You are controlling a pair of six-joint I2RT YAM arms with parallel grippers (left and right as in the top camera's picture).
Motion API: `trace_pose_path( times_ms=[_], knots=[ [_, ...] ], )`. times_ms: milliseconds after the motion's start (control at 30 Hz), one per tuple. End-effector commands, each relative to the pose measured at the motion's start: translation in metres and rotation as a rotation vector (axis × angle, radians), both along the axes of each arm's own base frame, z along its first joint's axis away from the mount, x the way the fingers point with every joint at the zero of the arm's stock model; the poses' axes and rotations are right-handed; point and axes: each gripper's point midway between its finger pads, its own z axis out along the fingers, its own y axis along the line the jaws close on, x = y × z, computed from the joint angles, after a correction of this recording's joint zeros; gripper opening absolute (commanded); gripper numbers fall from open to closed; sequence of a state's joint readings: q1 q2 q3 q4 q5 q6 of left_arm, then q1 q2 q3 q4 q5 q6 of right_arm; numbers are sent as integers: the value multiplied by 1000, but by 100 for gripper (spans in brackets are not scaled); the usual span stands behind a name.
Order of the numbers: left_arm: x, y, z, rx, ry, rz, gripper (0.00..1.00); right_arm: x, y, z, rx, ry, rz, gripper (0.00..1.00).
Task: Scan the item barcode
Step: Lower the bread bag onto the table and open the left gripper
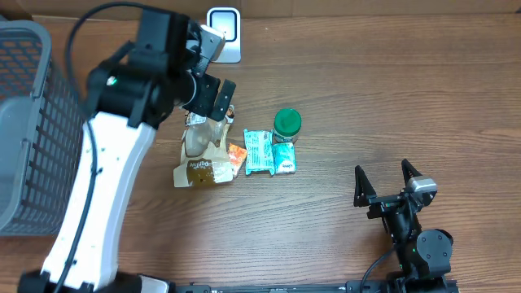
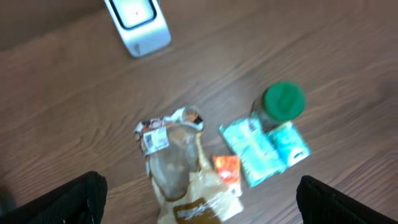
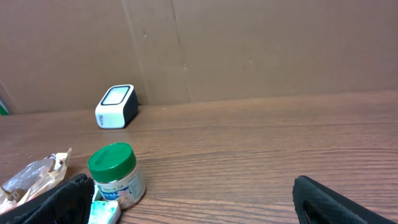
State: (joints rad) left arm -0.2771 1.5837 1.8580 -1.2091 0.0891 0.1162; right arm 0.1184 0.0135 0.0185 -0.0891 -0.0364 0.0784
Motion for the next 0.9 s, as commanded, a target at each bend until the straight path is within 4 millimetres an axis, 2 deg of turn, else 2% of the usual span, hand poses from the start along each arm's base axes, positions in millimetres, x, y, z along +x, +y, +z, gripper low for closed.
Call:
trace_pose_path(
  times_ms=[0, 200, 400, 567, 867],
  knots=[
    [-1, -6, 9, -120, 20, 91, 100, 0, -2, -1, 3, -6, -12, 100],
    [-8, -5, -3, -173, 116, 205, 100, 0, -2, -1, 3, -6, -12, 100],
    [-15, -4, -8, -164, 150, 204, 100, 0, -2, -1, 4, -6, -12, 100],
    [-20, -15, -8, -214, 182, 165, 99, 0, -2, 1, 4, -13, -13, 100],
    [-29, -11, -13, -185, 217, 160, 100, 0, -1, 6, 7, -35, -7, 100]
  ],
)
